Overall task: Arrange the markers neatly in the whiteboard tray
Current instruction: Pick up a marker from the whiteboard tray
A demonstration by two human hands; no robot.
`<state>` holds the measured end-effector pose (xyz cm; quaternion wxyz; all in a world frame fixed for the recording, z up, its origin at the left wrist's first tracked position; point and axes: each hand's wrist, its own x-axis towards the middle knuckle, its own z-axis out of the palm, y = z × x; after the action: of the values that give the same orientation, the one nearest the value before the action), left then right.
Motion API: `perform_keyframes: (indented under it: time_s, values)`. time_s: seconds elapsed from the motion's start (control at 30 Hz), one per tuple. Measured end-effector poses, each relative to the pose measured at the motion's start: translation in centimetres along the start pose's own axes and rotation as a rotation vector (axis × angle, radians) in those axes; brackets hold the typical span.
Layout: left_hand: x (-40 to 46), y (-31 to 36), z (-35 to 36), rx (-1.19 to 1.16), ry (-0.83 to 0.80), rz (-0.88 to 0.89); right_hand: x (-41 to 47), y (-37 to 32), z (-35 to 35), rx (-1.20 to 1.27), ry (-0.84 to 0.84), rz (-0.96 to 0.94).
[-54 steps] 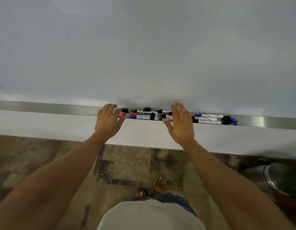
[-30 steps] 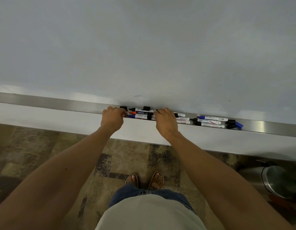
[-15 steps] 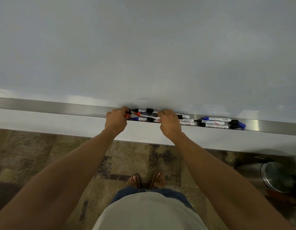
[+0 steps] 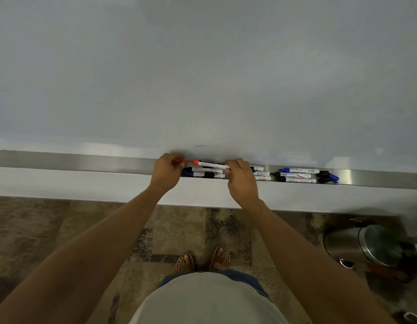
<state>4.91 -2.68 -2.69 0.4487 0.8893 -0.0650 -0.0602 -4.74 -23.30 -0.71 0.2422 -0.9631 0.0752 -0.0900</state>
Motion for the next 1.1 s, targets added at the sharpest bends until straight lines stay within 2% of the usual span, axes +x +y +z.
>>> perform_keyframes:
  time_s: [0.13,0.23,0.43,0.63,0.83,1.1]
  values:
    - [0.1,1.0,0.2,-0.550,0.018,-0.316,-0.6,-0.3,-0.3,0.071,0.028,0.040]
    - [0.1,1.2,0.3,-0.719,0.006,-0.378,-0.9,-0.4,-0.3,0.107,0.035,0.058]
    - [-0.1,1.0,0.4,-0.816,-0.060,-0.431,-1.1,-0.5,-0.2,0.127,0.045,0.085]
    - [-0.4,1.9,-0.3,-0.905,-0.145,-0.390,-1.2,-0.5,0.2,0.132,0.063,0.112]
    - [0.2,2.0,-0.8,-0.947,-0.075,-0.490,-1.2,0.0,-0.1,0.140,0.092,0.121]
    - [0.0,3.0,-0.4,-0.897,-0.123,-0.438,-0.4,-0.3,0.1,0.141,0.086,0.075]
